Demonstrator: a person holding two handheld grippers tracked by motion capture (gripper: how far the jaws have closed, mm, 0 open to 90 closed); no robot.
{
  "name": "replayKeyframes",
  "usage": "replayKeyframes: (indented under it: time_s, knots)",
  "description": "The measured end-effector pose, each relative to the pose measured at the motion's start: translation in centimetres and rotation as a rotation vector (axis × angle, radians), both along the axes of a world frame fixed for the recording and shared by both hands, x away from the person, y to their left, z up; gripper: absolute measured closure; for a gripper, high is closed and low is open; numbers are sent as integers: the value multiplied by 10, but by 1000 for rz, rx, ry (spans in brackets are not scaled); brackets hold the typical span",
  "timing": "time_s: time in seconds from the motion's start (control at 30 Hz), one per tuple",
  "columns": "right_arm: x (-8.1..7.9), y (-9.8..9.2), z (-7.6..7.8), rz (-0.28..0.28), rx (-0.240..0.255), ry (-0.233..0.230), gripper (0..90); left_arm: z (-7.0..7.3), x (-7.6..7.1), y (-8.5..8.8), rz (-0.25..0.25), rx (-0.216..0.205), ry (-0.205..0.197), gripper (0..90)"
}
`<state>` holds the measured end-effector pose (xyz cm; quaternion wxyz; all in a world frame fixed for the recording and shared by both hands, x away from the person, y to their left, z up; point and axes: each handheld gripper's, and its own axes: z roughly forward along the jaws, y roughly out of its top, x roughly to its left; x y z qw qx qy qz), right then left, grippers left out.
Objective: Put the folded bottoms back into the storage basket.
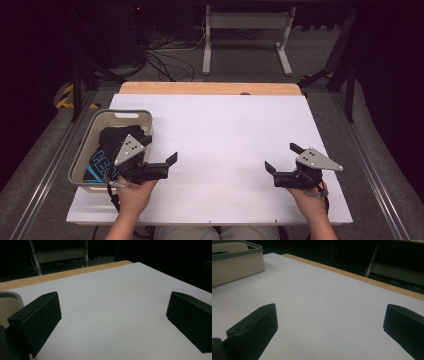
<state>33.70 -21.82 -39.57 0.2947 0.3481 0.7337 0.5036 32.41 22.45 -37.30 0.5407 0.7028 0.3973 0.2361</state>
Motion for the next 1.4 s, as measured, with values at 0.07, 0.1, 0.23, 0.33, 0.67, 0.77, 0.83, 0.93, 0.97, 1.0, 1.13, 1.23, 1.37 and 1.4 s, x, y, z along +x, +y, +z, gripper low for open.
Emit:
replayKeyframes:
  time_s: [0.07,0.1,0.23,0.33,0.67,0.77,0.83,0.93,0.97,1.0,1.13,1.23,1.37,1.4]
  knots:
    - [0,0,0,-1,2,0,2,0,0,0,-2,1,1,7]
    - [0,0,0,1,2,0,2,0,0,0,-2,2,0,7]
    - [1,0,1,2,3,-3,2,1,-1,1,2,0,-3,7]
    - [2,1,1,5,3,-1,2,1,-2,1,3,-2,-1,7]
    - [2,1,1,7,4,-4,2,1,-1,1,-5,1,3,7]
    - [2,1,1,7,4,-3,2,1,-1,1,-5,0,3,7]
    - [2,1,1,8,4,-3,2,1,-1,1,-4,1,2,7]
    - [2,2,1,8,3,-3,2,1,-1,1,-5,1,3,7]
    - [2,1,1,8,3,-2,2,1,-1,1,-6,0,5,7]
    - [2,1,1,7,4,-3,2,1,-1,0,-6,2,6,6]
    - [2,1,1,6,5,-2,2,0,-1,0,-8,3,5,7]
    - [2,1,1,6,5,-2,2,0,-1,0,-7,4,5,6]
    - [2,1,1,7,5,-1,2,0,-1,0,-7,2,6,7]
    - [2,1,1,7,6,-1,2,0,-1,0,-6,2,6,7]
